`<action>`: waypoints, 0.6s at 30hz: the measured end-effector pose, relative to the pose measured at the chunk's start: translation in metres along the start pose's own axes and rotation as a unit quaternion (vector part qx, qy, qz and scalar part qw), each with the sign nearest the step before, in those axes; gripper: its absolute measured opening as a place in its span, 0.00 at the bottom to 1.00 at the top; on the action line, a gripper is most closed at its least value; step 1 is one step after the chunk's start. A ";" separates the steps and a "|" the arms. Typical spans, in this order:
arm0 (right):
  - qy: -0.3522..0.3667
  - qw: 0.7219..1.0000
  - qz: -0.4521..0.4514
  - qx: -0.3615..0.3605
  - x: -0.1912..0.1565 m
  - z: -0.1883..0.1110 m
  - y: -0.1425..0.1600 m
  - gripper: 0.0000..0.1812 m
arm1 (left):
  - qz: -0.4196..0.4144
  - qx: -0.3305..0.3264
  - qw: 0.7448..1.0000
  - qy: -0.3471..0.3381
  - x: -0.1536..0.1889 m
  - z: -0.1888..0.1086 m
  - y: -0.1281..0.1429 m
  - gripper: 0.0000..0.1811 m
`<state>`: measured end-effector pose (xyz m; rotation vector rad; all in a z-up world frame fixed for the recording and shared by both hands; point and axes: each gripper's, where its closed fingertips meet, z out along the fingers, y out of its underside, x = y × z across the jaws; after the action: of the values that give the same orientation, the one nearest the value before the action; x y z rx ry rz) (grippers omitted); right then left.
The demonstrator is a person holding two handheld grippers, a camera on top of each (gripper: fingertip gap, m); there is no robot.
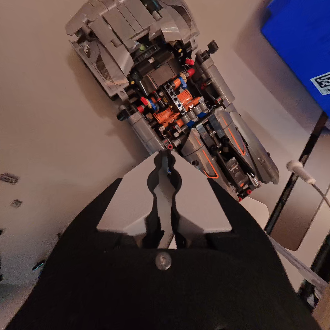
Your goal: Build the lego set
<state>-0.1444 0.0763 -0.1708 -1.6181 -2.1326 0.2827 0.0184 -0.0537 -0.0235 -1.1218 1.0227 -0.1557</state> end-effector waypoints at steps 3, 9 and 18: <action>0.005 1.000 0.000 0.006 0.001 0.001 -0.001 0.02 | 0.000 -0.003 1.000 0.006 0.002 0.002 0.001 0.01; 0.011 1.000 -0.009 0.012 0.001 0.001 -0.002 0.02 | -0.006 -0.008 1.000 0.013 0.004 0.004 0.004 0.01; 0.016 0.999 -0.028 0.012 -0.002 -0.002 -0.002 0.02 | -0.006 -0.010 1.000 0.017 0.005 0.004 0.005 0.01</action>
<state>-0.1450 0.0739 -0.1687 -1.5381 -2.1391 0.2619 0.0223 -0.0514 -0.0301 -1.1465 1.0494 -0.1740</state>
